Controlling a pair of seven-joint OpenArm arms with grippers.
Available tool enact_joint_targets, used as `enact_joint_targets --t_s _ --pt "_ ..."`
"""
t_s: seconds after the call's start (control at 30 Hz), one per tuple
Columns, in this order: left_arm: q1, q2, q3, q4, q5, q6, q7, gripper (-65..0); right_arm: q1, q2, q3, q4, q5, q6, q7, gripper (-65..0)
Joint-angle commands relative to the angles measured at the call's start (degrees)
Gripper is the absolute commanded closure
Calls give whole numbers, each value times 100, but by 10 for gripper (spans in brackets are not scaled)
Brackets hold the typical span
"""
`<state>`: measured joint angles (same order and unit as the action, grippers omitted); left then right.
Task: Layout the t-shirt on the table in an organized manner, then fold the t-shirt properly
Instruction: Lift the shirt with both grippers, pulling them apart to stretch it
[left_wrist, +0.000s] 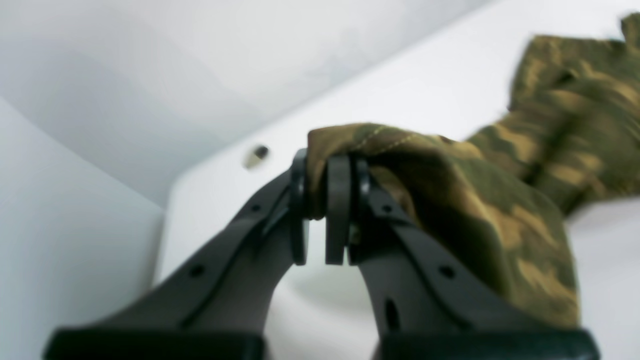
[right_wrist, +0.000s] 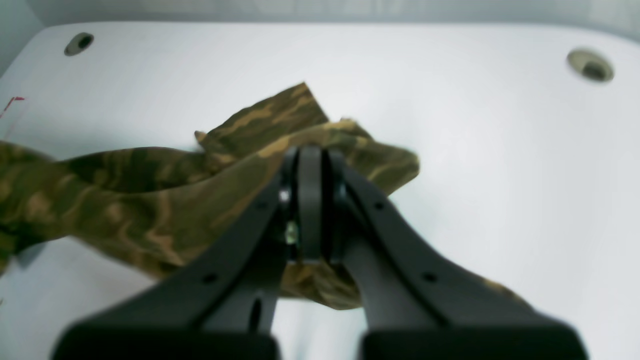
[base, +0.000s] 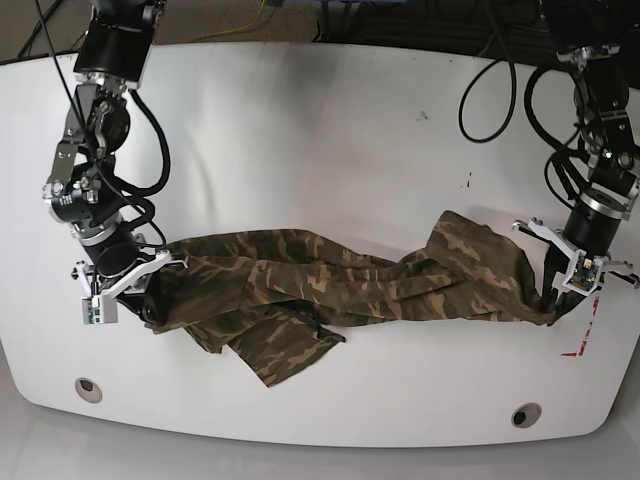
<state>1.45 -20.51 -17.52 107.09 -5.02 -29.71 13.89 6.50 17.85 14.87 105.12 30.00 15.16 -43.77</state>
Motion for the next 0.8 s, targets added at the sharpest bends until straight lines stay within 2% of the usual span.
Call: enact_joint_targets --t_s 0.0,0.17,0.37,0.5,0.77 --pt "-431 -160 -37 109 -101 84 -207 -23 383 259 29 112 37 -8 161 0" --pt "-959 -450 24 91 -101 84 -84 -23 822 576 -226 77 37 -8 161 0" --pt "-1873 -696 297 30 -101 84 505 -23 1543 971 -604 -134 37 -8 161 0" --pt "-2453 -801 394 -6 -101 84 945 -25 2071 1077 -771 -459 37 -8 161 0" --pt "-3587 -784 525 -146 -101 66 1754 -25 3222 1191 -964 -1312 108 18 161 0"
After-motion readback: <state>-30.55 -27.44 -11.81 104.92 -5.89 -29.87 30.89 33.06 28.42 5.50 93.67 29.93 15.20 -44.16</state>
